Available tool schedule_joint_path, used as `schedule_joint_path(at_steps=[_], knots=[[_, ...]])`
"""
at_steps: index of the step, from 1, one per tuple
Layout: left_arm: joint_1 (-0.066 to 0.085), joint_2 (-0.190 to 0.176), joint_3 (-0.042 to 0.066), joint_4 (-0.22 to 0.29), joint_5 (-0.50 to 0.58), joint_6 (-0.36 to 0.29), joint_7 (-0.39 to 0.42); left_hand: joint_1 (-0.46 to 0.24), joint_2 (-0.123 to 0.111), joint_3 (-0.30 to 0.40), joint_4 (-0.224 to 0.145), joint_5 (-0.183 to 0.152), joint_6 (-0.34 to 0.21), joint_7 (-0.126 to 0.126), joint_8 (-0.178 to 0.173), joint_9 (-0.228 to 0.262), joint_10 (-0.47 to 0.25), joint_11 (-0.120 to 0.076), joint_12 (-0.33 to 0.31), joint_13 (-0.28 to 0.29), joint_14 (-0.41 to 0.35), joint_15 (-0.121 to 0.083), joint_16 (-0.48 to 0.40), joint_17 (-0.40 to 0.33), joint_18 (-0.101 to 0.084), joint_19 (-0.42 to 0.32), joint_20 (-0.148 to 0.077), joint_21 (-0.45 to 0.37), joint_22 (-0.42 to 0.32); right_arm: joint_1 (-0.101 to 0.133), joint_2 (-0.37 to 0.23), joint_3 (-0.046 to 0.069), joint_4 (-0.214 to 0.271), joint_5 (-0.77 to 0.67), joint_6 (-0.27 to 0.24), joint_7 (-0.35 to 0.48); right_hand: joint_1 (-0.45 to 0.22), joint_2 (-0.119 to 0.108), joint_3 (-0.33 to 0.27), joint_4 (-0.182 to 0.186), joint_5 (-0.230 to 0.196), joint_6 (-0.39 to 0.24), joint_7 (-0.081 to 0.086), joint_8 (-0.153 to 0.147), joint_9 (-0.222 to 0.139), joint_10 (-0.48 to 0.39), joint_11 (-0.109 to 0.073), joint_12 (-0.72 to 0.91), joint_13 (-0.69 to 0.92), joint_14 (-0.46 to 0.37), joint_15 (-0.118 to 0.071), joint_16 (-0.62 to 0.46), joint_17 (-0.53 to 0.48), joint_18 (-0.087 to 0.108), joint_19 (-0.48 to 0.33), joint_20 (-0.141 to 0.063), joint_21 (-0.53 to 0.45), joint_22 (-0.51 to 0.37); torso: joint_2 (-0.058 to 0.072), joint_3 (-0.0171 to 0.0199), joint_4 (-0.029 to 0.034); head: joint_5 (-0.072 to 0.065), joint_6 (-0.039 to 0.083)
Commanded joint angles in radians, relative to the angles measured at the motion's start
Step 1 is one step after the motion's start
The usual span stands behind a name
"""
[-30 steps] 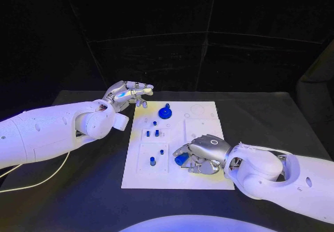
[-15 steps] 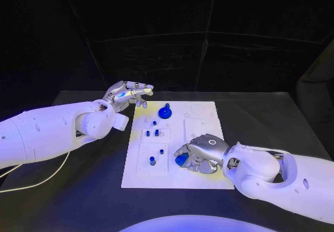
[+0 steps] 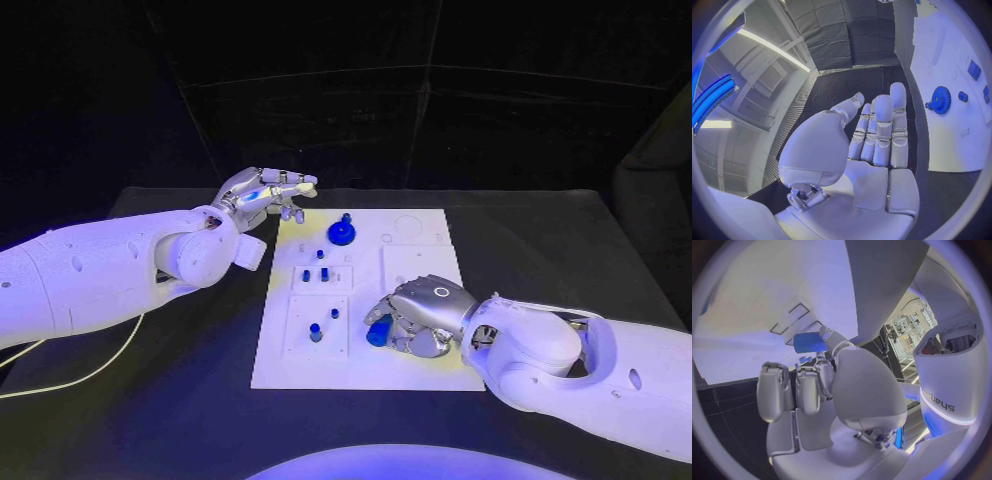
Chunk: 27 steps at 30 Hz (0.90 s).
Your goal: Assemble the parts on the task board
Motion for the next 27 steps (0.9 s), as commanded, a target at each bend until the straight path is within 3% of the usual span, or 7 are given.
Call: schedule_joint_path(at_steps=[1,13,18,21,27], knots=[[0.001,-0.001,0.001,0.002,-0.001,0.012,0.001,0.002,0.004,-0.007,0.001,0.005,-0.007,0.001,-0.002,0.0,-0.01,0.0,0.004,-0.001,-0.006,-0.001,-0.002,-0.002,0.014,0.003,0.003,-0.006,-0.001,0.002,-0.001,0.001,0.003,0.015,-0.021,-0.006,-0.007,0.002,0.01,-0.002,0.002,0.01,0.003,0.003,-0.002,-0.001,0.007,0.006,0.063,0.086,0.007,0.007,0.182,-0.002,0.025,0.008,0.007,0.18,0.0,-0.0003,0.0,0.0,0.002],[0.001,-0.003,0.001,0.003,-0.001,0.011,-0.001,0.002,0.004,-0.007,0.001,0.005,-0.007,0.001,-0.002,0.0,-0.01,0.0,0.004,-0.001,-0.006,-0.001,-0.002,-0.002,0.014,0.003,0.003,-0.006,-0.001,0.002,-0.007,0.001,0.003,0.015,-0.005,-0.015,0.009,0.0,0.108,-0.04,0.002,0.065,0.011,-0.007,-0.012,-0.006,0.014,0.005,0.062,0.086,0.015,0.006,0.181,-0.001,0.024,0.016,0.006,0.181,0.0,-0.0002,-0.0005,0.0,0.001],[0.001,-0.003,0.001,0.003,-0.001,0.011,-0.001,0.002,0.004,-0.008,0.001,0.005,-0.008,0.001,-0.003,0.0,-0.011,0.0,0.004,-0.001,-0.006,-0.001,-0.002,-0.002,0.014,0.004,0.003,-0.007,-0.001,0.002,-0.013,0.001,0.006,0.008,-0.002,-0.013,0.021,-0.003,0.197,-0.082,-0.006,0.082,0.003,-0.019,-0.022,-0.009,0.007,0.005,0.061,0.085,0.011,0.005,0.181,-0.001,0.023,0.012,0.006,0.182,0.0,0.0005,-0.0005,0.001,0.0],[0.001,-0.004,0.001,0.003,-0.001,0.01,-0.001,0.002,0.004,-0.008,0.001,0.005,-0.008,0.001,-0.003,0.0,-0.011,0.0,0.004,-0.001,-0.006,-0.001,-0.002,-0.002,0.014,0.004,0.003,-0.007,-0.001,0.003,-0.017,0.001,0.008,0.005,0.003,-0.01,0.013,-0.017,0.235,-0.103,-0.002,0.081,-0.006,-0.024,-0.028,-0.011,0.003,0.004,0.06,0.085,0.008,0.004,0.181,-0.001,0.022,0.01,0.006,0.182,0.0,0.0004,-0.0001,0.001,-0.002],[0.001,-0.005,0.001,0.004,-0.001,0.01,-0.002,0.002,0.004,-0.008,0.001,0.005,-0.008,0.001,-0.003,0.0,-0.011,0.0,0.004,-0.001,-0.006,-0.001,-0.002,-0.002,0.014,0.004,0.003,-0.007,-0.001,0.003,-0.025,0.001,0.011,0.002,0.004,-0.007,0.004,-0.036,0.282,-0.137,-0.002,-0.023,-0.038,-0.029,-0.059,-0.014,-0.017,-0.001,0.055,0.086,-0.008,0.006,0.184,-0.001,0.021,-0.002,0.006,0.183,0.0,0.0001,0.0004,0.001,0.0]])
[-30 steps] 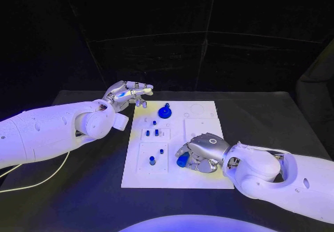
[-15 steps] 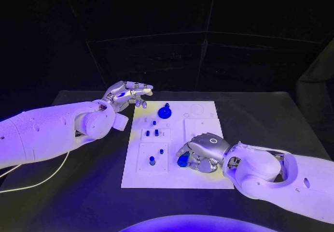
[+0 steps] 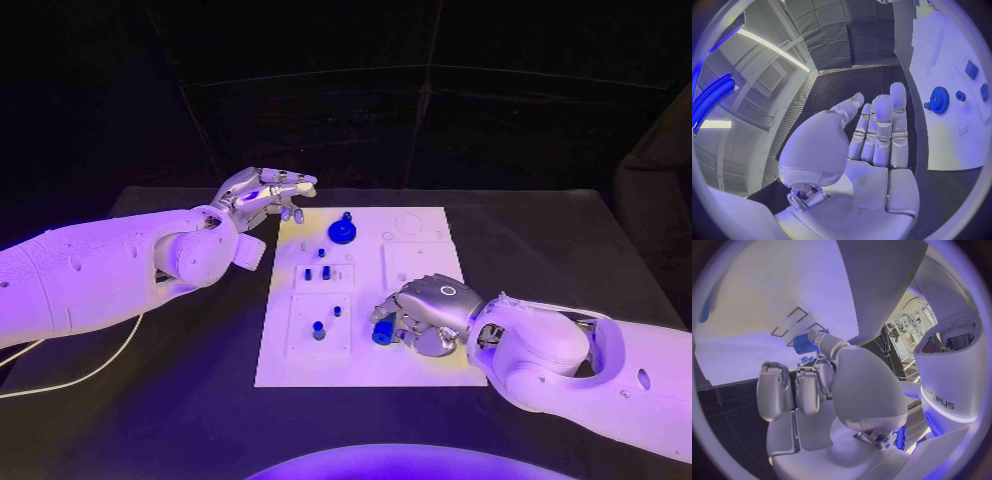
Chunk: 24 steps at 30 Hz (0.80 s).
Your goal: Assemble the parts on the task board
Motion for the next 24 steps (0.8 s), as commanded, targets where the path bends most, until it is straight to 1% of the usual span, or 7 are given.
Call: schedule_joint_path(at_steps=[1,6,14,17,20,22,24], knots=[[0.001,0.0,0.001,0.002,0.0,0.01,0.002,0.002,0.004,-0.005,-0.002,0.005,-0.008,0.001,-0.003,0.0,-0.004,0.0,0.004,-0.002,-0.006,-0.001,-0.002,-0.001,0.014,0.004,0.003,-0.007,-0.001,0.002,-0.005,0.001,0.005,-0.01,0.004,-0.002,0.002,-0.014,0.014,-0.007,0.001,-0.031,-0.01,-0.003,-0.008,0.0,-0.01,-0.001,0.054,0.088,-0.01,0.003,0.185,-0.001,0.023,-0.012,0.006,0.183,0.0,-0.0002,0.0011,-0.001,0.001],[0.001,-0.001,0.001,0.002,0.0,0.011,-0.001,0.003,0.004,-0.006,-0.002,0.005,-0.009,0.002,-0.003,-0.001,-0.005,0.001,0.004,-0.002,-0.007,0.0,-0.002,-0.002,0.014,0.004,0.003,-0.007,-0.002,0.002,-0.013,0.001,0.008,-0.011,-0.009,-0.002,-0.005,-0.018,0.025,-0.018,0.0,-0.141,-0.024,-0.007,-0.016,0.0,-0.021,-0.001,0.053,0.089,-0.018,0.004,0.188,-0.001,0.024,-0.02,0.007,0.185,0.0,0.0001,0.0,-0.001,0.002],[0.001,-0.001,0.001,0.003,0.0,0.013,-0.002,0.003,0.003,-0.006,-0.002,0.005,-0.01,0.002,-0.003,-0.001,-0.006,0.001,0.004,-0.002,-0.007,0.0,-0.003,-0.003,0.014,0.004,0.004,-0.008,-0.002,0.002,-0.028,0.001,0.017,0.008,-0.051,0.008,-0.008,-0.019,0.026,-0.018,0.001,-0.157,-0.024,-0.006,-0.016,0.002,-0.023,0.002,0.056,0.089,-0.02,0.004,0.189,-0.002,0.027,-0.022,0.01,0.188,0.0,-0.0004,0.0008,-0.004,0.002],[0.001,-0.002,0.001,0.003,0.0,0.013,-0.003,0.003,0.003,-0.006,-0.002,0.005,-0.01,0.002,-0.003,-0.001,-0.006,0.001,0.004,-0.002,-0.007,0.0,-0.003,-0.003,0.014,0.004,0.004,-0.008,-0.002,0.002,-0.04,0.001,0.024,0.044,-0.092,0.027,-0.018,-0.02,0.024,-0.015,0.005,-0.085,-0.008,0.008,-0.006,0.008,-0.015,0.01,0.061,0.089,-0.015,0.004,0.189,-0.003,0.028,-0.021,0.011,0.189,0.001,-0.0002,0.0009,-0.004,0.002],[0.001,-0.003,0.001,0.003,0.0,0.013,-0.003,0.003,0.003,-0.006,-0.002,0.005,-0.01,0.002,-0.003,-0.001,-0.006,0.001,0.004,-0.002,-0.007,0.0,-0.003,-0.003,0.014,0.004,0.004,-0.008,-0.002,0.002,-0.053,0.001,0.031,0.105,-0.142,0.06,-0.041,-0.026,0.014,-0.004,0.005,-0.048,0.022,0.019,-0.001,0.009,0.004,0.011,0.061,0.089,0.0,0.003,0.187,-0.003,0.028,-0.012,0.01,0.189,0.0,-0.0007,0.0001,-0.005,0.002],[0.001,-0.002,0.001,0.003,0.0,0.013,-0.003,0.003,0.003,-0.006,-0.002,0.005,-0.01,0.002,-0.003,-0.001,-0.006,0.001,0.004,-0.002,-0.007,0.0,-0.003,-0.003,0.014,0.004,0.004,-0.008,-0.002,0.002,-0.063,0.001,0.034,0.148,-0.171,0.077,-0.073,-0.03,-0.005,0.017,0.009,-0.013,0.059,0.034,0.003,0.009,0.035,0.012,0.061,0.089,0.026,0.003,0.187,-0.004,0.029,0.007,0.011,0.19,0.0,-0.0009,0.0005,-0.004,0.002],[0.001,-0.002,0.001,0.003,0.0,0.013,-0.003,0.003,0.003,-0.006,-0.002,0.005,-0.01,0.002,-0.003,-0.001,-0.006,0.001,0.004,-0.002,-0.007,0.0,-0.003,-0.003,0.014,0.004,0.004,-0.008,-0.002,0.002,-0.07,0.001,0.035,0.191,-0.192,0.087,-0.106,-0.028,-0.025,0.045,0.0,0.022,0.076,0.057,0.009,0.012,0.065,0.018,0.065,0.09,0.052,0.005,0.19,-0.006,0.031,0.026,0.013,0.192,0.0,-0.0012,0.0012,-0.006,0.002]])
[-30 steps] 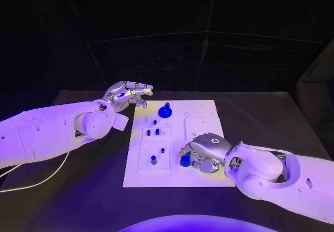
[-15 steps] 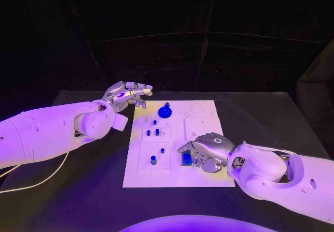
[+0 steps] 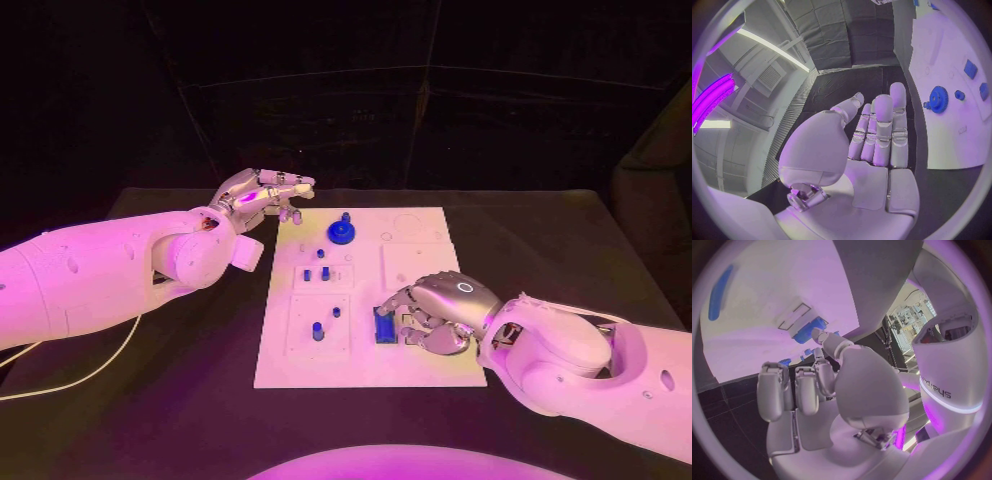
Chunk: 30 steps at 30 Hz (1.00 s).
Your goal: Assemble the parts on the task board
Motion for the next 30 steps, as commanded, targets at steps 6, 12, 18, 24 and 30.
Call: schedule_joint_path(at_steps=[6,12,18,24,30], knots=[[0.001,0.001,0.001,0.002,0.0,0.012,0.002,0.003,0.003,-0.006,-0.002,0.005,-0.006,-0.002,-0.003,-0.001,-0.006,0.001,0.004,-0.001,-0.007,0.0,-0.003,-0.001,0.014,0.004,0.004,-0.004,-0.001,0.002,-0.021,0.001,-0.008,0.239,-0.128,0.026,-0.08,0.016,-0.088,0.087,-0.115,0.153,0.012,0.125,0.04,0.003,0.027,0.015,0.068,0.088,0.03,0.004,0.188,-0.005,0.034,0.04,0.007,0.194,0.0,-0.0006,0.0005,-0.002,0.0],[0.001,0.001,0.001,0.003,0.0,0.01,0.005,0.003,0.003,-0.006,-0.002,0.005,-0.006,-0.002,-0.003,-0.001,-0.006,0.001,0.004,-0.001,-0.007,0.0,-0.003,-0.001,0.014,0.004,0.004,-0.004,-0.001,0.005,-0.037,0.001,-0.023,0.375,-0.147,-0.019,-0.09,0.031,-0.132,0.118,-0.096,0.122,0.014,0.138,0.037,0.007,0.028,0.021,0.071,0.089,0.029,0.005,0.189,-0.006,0.039,0.041,0.011,0.198,0.0,0.0003,-0.0005,-0.006,0.003],[0.001,0.003,0.001,0.003,0.0,0.01,0.006,0.003,0.003,-0.006,-0.002,0.005,-0.006,-0.002,-0.003,-0.001,-0.006,0.001,0.004,-0.001,-0.007,0.0,-0.003,-0.001,0.014,0.004,0.004,-0.004,-0.001,0.009,-0.05,0.001,-0.03,0.419,-0.143,-0.075,-0.098,0.036,-0.194,0.14,-0.099,0.176,-0.014,0.199,0.058,0.013,0.005,0.026,0.075,0.088,0.014,0.004,0.188,-0.006,0.041,0.031,0.013,0.2,0.0,-0.0013,0.001,-0.015,0.003],[0.001,0.005,0.001,0.005,0.0,0.009,0.008,0.005,0.004,-0.007,-0.003,0.005,-0.007,-0.002,-0.003,-0.001,-0.007,0.001,0.005,-0.001,-0.009,0.0,-0.004,-0.004,0.014,0.004,0.004,-0.005,-0.002,0.013,-0.089,0.001,-0.034,0.451,-0.144,-0.146,-0.104,0.062,-0.226,0.164,-0.117,0.16,-0.018,0.215,0.064,0.015,0.001,0.023,0.072,0.087,0.007,0.001,0.183,-0.007,0.042,0.022,0.013,0.2,-0.001,-0.0012,0.001,-0.026,0.006],[0.001,0.005,0.001,0.005,0.0,0.007,0.01,0.005,0.004,-0.007,-0.003,0.005,-0.007,-0.002,-0.003,-0.001,-0.007,0.001,0.005,-0.001,-0.009,0.0,-0.004,-0.004,0.014,0.004,0.004,-0.005,-0.002,0.018,-0.156,0.0,-0.02,0.473,-0.12,-0.192,-0.194,0.05,-0.308,0.24,-0.005,0.152,-0.016,0.208,0.064,0.026,0.003,0.035,0.082,0.088,0.009,0.002,0.185,-0.009,0.047,0.022,0.018,0.205,0.0,-0.0006,-0.0024,-0.036,0.006]])
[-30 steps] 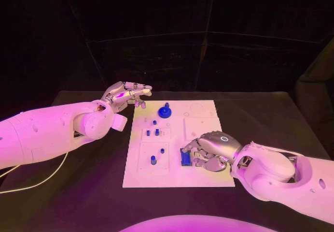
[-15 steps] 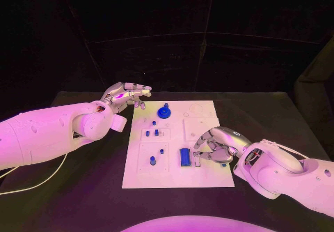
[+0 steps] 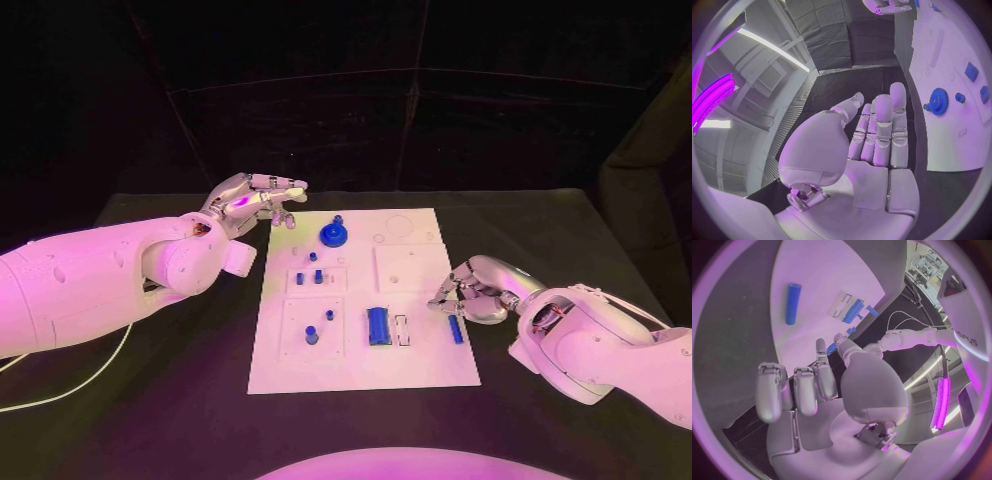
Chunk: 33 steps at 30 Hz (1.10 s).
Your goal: Assemble the parts on the task board
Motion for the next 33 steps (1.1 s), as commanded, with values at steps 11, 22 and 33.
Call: schedule_joint_path(at_steps=[11,22,33], knots=[[0.001,0.001,0.001,0.001,0.0,0.005,0.011,0.006,0.005,-0.004,0.0,0.005,-0.007,-0.002,-0.003,-0.001,-0.008,0.001,0.005,-0.001,-0.009,0.0,-0.003,0.001,0.014,0.004,0.004,-0.005,-0.001,0.002,-0.056,-0.001,0.02,-0.023,0.095,-0.155,0.015,0.0,-0.117,0.039,0.078,0.005,-0.006,-0.013,0.019,0.005,-0.007,-0.015,0.07,0.083,-0.006,-0.013,0.164,-0.007,0.044,-0.006,0.001,0.201,0.0,0.004,-0.0026,-0.018,-0.005],[0.001,0.003,0.001,-0.002,0.0,0.007,0.011,0.006,0.005,-0.004,0.0,0.005,-0.007,-0.002,-0.003,-0.001,-0.008,0.001,0.005,-0.001,-0.009,0.0,-0.003,0.001,0.014,0.004,0.004,-0.005,-0.001,0.001,-0.054,-0.001,0.026,-0.08,0.154,-0.186,0.022,-0.002,-0.188,0.07,0.087,0.015,-0.013,-0.004,0.05,0.004,-0.013,-0.027,0.065,0.082,-0.011,-0.017,0.158,-0.006,0.042,-0.01,-0.002,0.199,0.001,0.0018,-0.0002,-0.022,-0.005],[0.001,0.002,0.0,-0.004,0.0,0.008,0.01,0.006,0.005,-0.004,0.0,0.005,-0.007,-0.002,-0.003,-0.001,-0.008,0.001,0.005,-0.001,-0.009,0.0,-0.003,0.001,0.014,0.004,0.004,-0.005,-0.001,0.0,-0.043,-0.002,0.023,-0.111,0.196,-0.193,0.047,-0.001,-0.218,0.073,0.092,0.016,-0.017,0.002,0.07,0.004,-0.016,-0.032,0.064,0.082,-0.014,-0.019,0.156,-0.006,0.042,-0.012,-0.004,0.198,0.0,0.0021,-0.001,-0.021,-0.006]])
